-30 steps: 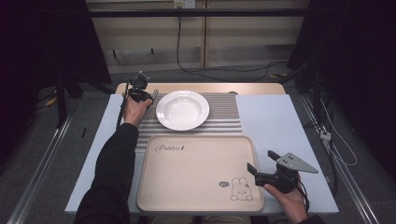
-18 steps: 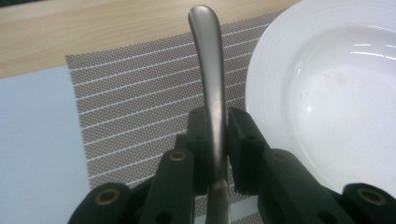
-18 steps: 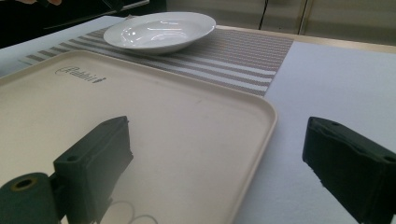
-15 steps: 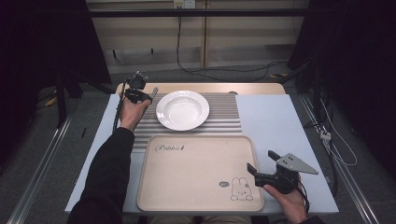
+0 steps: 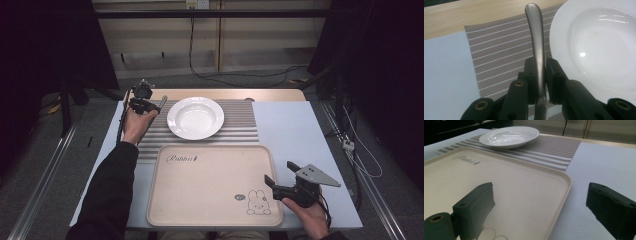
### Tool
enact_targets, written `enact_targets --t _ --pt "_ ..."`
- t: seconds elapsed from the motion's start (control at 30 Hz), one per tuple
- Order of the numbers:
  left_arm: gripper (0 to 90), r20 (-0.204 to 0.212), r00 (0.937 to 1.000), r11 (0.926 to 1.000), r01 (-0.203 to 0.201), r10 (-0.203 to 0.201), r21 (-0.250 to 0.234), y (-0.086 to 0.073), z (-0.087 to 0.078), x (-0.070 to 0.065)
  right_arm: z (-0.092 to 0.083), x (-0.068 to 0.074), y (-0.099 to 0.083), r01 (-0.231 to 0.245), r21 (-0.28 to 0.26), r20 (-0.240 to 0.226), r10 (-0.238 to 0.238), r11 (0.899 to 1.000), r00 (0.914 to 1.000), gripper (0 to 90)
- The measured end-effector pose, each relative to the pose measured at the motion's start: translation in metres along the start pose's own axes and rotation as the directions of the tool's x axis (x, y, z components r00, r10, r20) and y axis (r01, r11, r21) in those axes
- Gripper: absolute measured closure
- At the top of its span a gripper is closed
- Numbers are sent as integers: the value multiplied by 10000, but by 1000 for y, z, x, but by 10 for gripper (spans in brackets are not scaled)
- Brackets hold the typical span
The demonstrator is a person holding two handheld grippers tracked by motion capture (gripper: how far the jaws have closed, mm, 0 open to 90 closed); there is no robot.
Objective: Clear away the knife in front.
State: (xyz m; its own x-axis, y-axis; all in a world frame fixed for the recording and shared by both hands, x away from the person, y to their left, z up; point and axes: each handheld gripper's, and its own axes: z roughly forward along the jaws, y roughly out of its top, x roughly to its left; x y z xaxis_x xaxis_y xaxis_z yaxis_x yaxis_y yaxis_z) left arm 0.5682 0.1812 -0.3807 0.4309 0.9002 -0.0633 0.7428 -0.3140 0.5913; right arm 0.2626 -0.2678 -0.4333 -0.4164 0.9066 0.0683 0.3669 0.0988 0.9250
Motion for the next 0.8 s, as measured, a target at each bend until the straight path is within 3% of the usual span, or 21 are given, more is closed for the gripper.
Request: enact_targets --t 0.13,0.2,0.33,0.8 --pt "797 13 10000 9999 85 -86 106 -5 -7 1 0 0 0 6 -2 2 -6 10000 10000 76" --pt "797 -190 9998 9998 6 -3 176 -8 -10 1 0 0 0 8 -1 7 -8 10000 10000 76" --pt "797 -5 9999 9999 117 -117 69 -13 -14 0 0 0 0 -4 3 7 4 10000 10000 76" --pt "797 350 9987 9993 -353 357 -118 -29 -31 -12 0 1 0 19 -11 50 -19 10000 10000 76"
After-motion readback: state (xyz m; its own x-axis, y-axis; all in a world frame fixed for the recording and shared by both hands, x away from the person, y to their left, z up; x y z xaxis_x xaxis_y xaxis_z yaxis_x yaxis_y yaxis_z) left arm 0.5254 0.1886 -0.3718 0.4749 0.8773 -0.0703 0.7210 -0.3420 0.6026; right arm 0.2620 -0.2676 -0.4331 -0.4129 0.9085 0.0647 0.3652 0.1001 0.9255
